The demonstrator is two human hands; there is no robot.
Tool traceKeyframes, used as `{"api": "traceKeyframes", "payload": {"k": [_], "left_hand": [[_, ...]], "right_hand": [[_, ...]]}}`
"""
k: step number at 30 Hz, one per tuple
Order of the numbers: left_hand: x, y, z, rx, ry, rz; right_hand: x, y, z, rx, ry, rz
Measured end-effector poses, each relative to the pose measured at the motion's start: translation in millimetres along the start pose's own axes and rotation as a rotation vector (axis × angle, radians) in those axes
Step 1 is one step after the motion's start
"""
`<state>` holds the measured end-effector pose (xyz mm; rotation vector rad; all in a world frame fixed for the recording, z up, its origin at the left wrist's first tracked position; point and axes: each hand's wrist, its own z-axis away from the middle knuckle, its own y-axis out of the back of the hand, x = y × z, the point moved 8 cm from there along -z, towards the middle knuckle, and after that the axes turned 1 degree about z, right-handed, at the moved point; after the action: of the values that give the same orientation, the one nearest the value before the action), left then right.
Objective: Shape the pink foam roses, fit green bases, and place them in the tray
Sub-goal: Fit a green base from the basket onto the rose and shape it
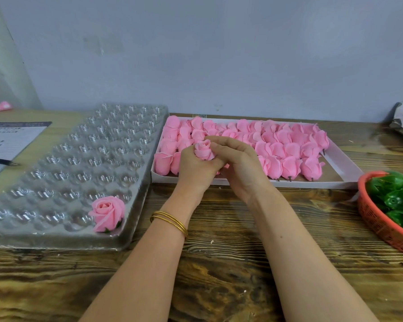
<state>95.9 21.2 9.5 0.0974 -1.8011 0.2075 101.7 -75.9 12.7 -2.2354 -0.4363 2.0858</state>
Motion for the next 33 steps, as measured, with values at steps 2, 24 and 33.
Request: {"api": "traceKeyframes", "payload": {"k": [2,24,33], "left_hand": [[0,0,0,-0.004,0.000,-0.007],[6,-9,4,-0.111,-0.085,-0.188],[7,-13,3,-0.153,-0.130,-0.231]], "right_hand": [[0,0,0,-0.004,0.002,-0.008],[-2,6,1,0.102,-0.002,0.000],[-19,0,5,0.065,0.132,-0.050]]}}
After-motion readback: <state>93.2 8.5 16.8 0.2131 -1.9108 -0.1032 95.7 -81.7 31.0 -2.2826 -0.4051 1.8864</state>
